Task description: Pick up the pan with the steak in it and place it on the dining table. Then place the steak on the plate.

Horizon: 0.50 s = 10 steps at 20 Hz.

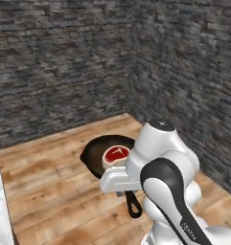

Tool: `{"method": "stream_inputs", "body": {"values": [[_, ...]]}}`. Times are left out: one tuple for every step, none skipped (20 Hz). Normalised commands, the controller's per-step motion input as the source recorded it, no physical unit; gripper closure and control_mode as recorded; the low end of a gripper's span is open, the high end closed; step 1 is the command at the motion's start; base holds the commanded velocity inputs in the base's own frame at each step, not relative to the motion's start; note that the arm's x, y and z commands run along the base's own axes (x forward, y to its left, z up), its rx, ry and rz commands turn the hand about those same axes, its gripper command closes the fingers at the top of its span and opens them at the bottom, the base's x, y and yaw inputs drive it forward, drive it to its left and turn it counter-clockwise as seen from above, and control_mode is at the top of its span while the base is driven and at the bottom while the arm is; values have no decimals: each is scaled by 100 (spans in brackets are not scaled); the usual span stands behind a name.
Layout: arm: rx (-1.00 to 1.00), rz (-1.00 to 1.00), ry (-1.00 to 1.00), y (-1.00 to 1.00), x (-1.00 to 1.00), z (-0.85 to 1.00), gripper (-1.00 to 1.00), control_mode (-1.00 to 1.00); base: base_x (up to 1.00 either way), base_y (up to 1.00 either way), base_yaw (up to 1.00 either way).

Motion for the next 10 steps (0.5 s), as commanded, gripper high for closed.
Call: {"method": "stream_inputs", "body": {"values": [[0,0,0,0,0,0,100,100,100,17,-2],[0,0,0,0,0,0,100,100,100,17,-2],[0,0,0,0,0,0,100,100,100,17,-2],[0,0,0,0,0,0,100,100,100,17,-2],[0,0,0,0,0,0,100,100,100,16,-2],[0,0,0,0,0,0,100,100,100,16,-2],[0,0,0,0,0,0,100,100,100,16,-2],[0,0,0,0,0,0,100,100,100,13,-3],[0,0,0,0,0,0,100,100,100,11,-3],[0,0,0,0,0,0,100,100,100,9,-3]]}}
